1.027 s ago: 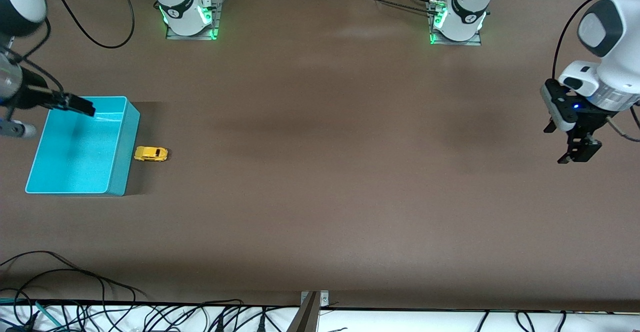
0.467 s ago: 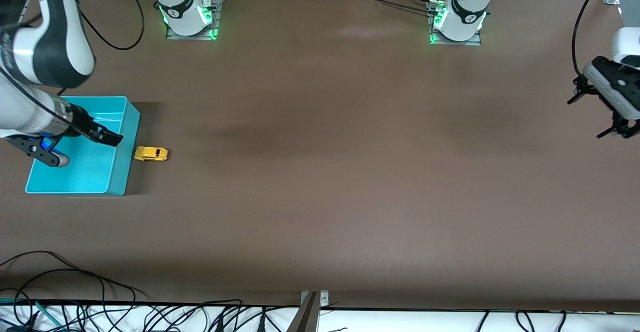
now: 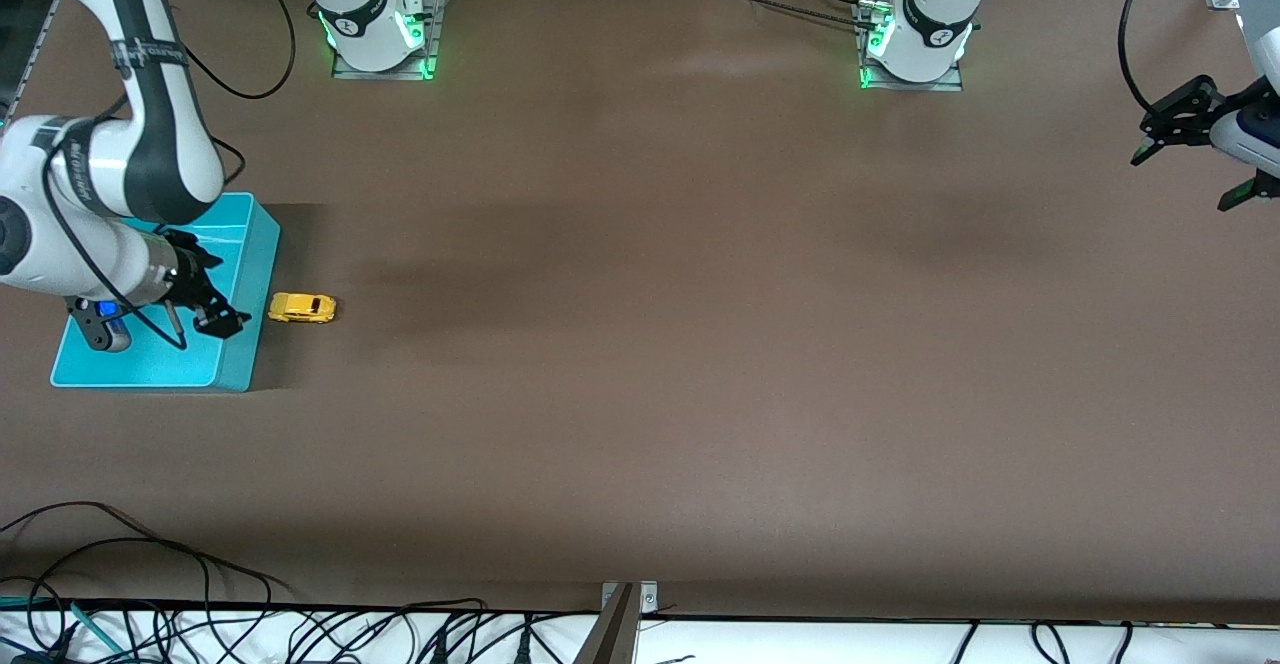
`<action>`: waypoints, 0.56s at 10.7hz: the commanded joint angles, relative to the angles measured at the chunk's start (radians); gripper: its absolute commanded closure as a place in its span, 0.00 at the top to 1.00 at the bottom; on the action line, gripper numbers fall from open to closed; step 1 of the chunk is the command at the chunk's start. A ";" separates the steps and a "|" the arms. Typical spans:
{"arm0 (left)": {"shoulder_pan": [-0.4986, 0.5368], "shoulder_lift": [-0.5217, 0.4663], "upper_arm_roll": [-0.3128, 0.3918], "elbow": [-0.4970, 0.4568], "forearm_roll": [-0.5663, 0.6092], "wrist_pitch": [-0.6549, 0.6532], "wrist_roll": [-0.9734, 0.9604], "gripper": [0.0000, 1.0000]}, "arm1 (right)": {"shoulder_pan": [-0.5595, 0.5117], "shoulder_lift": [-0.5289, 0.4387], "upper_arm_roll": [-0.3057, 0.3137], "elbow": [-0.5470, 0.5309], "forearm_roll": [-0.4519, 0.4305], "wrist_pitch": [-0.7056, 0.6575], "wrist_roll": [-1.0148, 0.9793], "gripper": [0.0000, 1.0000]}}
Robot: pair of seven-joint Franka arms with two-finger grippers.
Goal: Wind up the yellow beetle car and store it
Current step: 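Lower the right gripper over the car and close on it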
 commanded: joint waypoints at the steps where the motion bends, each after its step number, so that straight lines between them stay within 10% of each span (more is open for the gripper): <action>1: -0.025 0.013 0.000 0.045 0.008 -0.055 -0.260 1.00 | -0.005 0.003 -0.003 -0.093 -0.014 0.166 0.215 1.00; 6: -0.033 0.016 -0.021 0.068 0.010 -0.074 -0.332 1.00 | -0.002 0.099 -0.005 -0.131 -0.014 0.186 0.409 1.00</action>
